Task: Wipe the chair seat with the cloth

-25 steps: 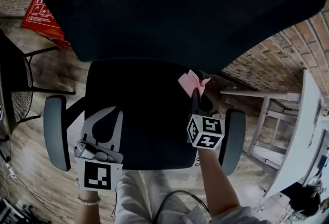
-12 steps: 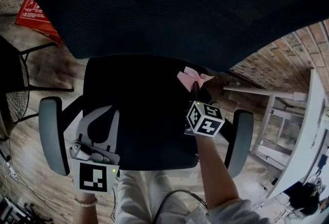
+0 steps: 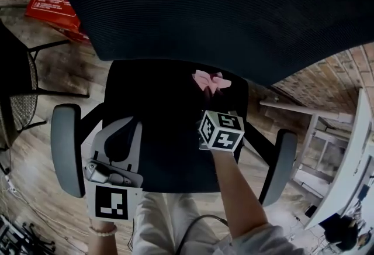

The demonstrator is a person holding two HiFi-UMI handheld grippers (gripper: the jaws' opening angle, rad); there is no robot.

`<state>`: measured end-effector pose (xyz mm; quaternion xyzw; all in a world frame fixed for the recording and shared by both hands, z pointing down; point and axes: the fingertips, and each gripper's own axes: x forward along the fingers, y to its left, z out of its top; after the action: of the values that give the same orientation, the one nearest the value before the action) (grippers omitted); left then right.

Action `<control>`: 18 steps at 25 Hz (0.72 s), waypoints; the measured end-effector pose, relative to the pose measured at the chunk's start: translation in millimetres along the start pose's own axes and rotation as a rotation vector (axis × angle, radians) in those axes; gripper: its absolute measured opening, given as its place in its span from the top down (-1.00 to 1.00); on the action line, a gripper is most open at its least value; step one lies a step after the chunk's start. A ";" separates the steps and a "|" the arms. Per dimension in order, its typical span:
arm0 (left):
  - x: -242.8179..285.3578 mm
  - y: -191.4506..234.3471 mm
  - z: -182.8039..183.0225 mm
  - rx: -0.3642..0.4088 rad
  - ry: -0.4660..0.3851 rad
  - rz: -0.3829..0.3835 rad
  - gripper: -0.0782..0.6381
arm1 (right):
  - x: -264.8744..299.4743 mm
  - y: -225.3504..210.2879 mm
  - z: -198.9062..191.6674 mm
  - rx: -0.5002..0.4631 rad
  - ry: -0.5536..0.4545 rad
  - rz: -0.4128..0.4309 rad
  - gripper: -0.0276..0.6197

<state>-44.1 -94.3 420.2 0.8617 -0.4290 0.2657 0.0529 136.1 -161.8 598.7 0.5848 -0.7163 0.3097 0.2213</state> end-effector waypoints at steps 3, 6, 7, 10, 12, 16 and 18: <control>-8.1 3.4 -4.4 -0.013 0.001 0.013 0.73 | 10.8 32.3 -0.2 -0.026 0.010 0.058 0.74; -14.8 5.3 -8.5 -0.025 0.003 0.026 0.73 | 18.6 64.9 0.3 -0.056 0.017 0.128 0.74; -17.1 5.9 -9.9 -0.030 0.006 0.030 0.73 | 20.6 76.5 0.2 -0.070 0.021 0.153 0.74; -23.8 8.4 -11.8 -0.049 0.006 0.043 0.73 | 25.5 113.4 -1.4 -0.124 0.032 0.234 0.74; -28.1 9.3 -12.2 -0.062 0.004 0.052 0.73 | 27.0 138.4 -3.7 -0.159 0.040 0.292 0.74; -36.3 10.2 -13.8 -0.073 0.006 0.064 0.73 | 24.7 189.8 -9.6 -0.215 0.048 0.416 0.74; -40.7 10.8 -13.7 -0.080 0.003 0.069 0.73 | 20.5 216.0 -13.1 -0.242 0.047 0.486 0.74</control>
<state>-78.0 -67.7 410.0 0.8432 -0.4687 0.2511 0.0786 -79.6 -140.1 582.0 0.3575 -0.8622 0.2794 0.2253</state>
